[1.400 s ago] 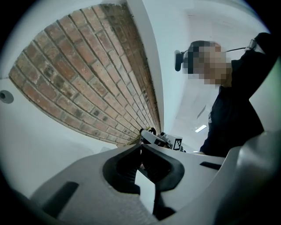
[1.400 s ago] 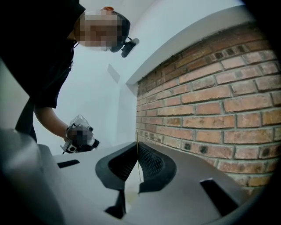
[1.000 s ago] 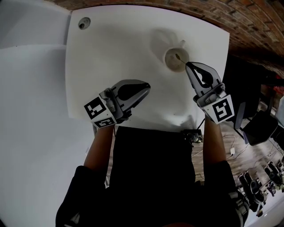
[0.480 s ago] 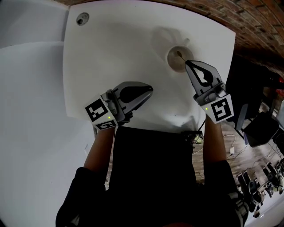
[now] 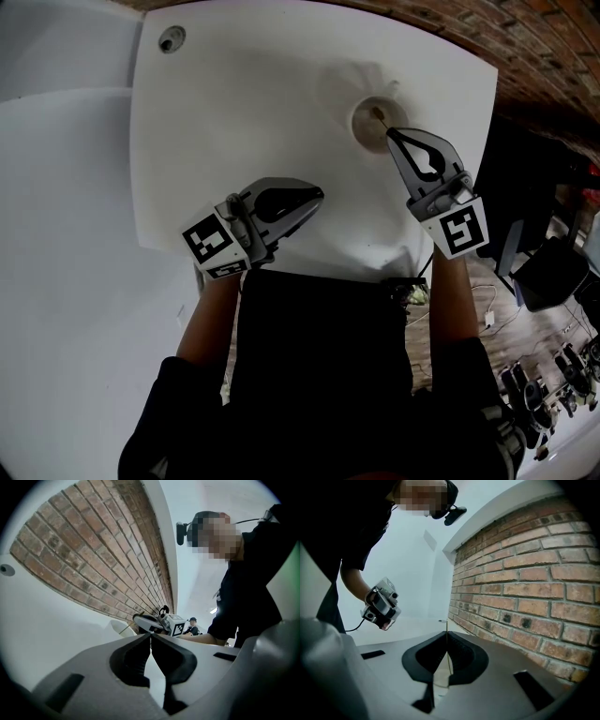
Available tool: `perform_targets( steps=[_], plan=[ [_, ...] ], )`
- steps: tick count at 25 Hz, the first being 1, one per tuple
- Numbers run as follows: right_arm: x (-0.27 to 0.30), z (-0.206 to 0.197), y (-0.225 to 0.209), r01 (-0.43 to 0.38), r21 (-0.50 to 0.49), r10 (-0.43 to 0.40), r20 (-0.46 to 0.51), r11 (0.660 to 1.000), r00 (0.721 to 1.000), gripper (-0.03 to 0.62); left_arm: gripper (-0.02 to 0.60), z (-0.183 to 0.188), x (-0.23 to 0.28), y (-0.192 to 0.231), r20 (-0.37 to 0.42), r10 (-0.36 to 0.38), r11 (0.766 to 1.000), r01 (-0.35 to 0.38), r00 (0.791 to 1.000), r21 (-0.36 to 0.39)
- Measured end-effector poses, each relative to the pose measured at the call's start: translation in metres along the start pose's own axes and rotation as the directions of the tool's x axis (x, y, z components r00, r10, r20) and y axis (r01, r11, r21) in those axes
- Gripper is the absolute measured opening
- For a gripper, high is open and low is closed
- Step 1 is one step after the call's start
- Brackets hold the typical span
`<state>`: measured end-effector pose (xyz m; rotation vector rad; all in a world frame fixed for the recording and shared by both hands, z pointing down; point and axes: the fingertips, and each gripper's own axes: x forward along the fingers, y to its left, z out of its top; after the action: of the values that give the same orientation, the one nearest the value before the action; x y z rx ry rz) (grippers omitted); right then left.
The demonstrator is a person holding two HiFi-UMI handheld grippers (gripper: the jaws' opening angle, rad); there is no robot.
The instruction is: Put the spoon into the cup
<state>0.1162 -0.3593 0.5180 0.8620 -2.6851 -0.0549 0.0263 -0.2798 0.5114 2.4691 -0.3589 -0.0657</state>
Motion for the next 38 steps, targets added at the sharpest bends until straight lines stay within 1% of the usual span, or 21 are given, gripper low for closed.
perform_targets(
  steps=[3, 8, 13, 16, 23, 30, 38],
  plan=[
    [0.001, -0.001, 0.000, 0.000, 0.000, 0.000, -0.004, 1.000, 1.000, 0.009, 0.021, -0.005, 0.000, 0.000, -0.021, 0.001, 1.000, -0.001, 1.000, 0.016],
    [0.000, -0.003, 0.001, 0.003, 0.015, -0.003, -0.018, 1.000, 1.000, 0.009, 0.022, -0.012, 0.000, -0.001, -0.045, -0.001, 1.000, 0.001, 0.999, 0.011],
    [-0.001, -0.005, 0.004, -0.021, 0.052, 0.023, -0.027, 0.998, 0.999, 0.011, 0.021, -0.010, 0.002, -0.003, -0.038, -0.009, 1.000, 0.010, 0.999, 0.010],
    [0.001, -0.006, 0.008, -0.039, 0.079, 0.042, -0.034, 0.996, 0.999, 0.022, 0.021, -0.010, 0.001, -0.004, -0.040, -0.014, 1.000, 0.014, 0.999, 0.008],
    [0.001, -0.011, 0.021, -0.060, 0.088, 0.065, -0.056, 0.994, 0.996, 0.036, 0.023, -0.008, 0.000, -0.006, -0.031, -0.020, 1.000, 0.021, 0.999, 0.014],
    [0.000, -0.019, 0.035, -0.084, 0.096, 0.095, -0.114, 0.992, 0.989, 0.047, 0.021, -0.010, -0.001, -0.009, -0.044, -0.024, 0.999, 0.025, 0.999, 0.020],
    [0.003, -0.022, 0.042, -0.097, 0.110, 0.111, -0.120, 0.989, 0.987, 0.058, 0.022, -0.011, -0.003, -0.014, -0.034, -0.031, 0.999, 0.031, 0.999, 0.016]
  ],
)
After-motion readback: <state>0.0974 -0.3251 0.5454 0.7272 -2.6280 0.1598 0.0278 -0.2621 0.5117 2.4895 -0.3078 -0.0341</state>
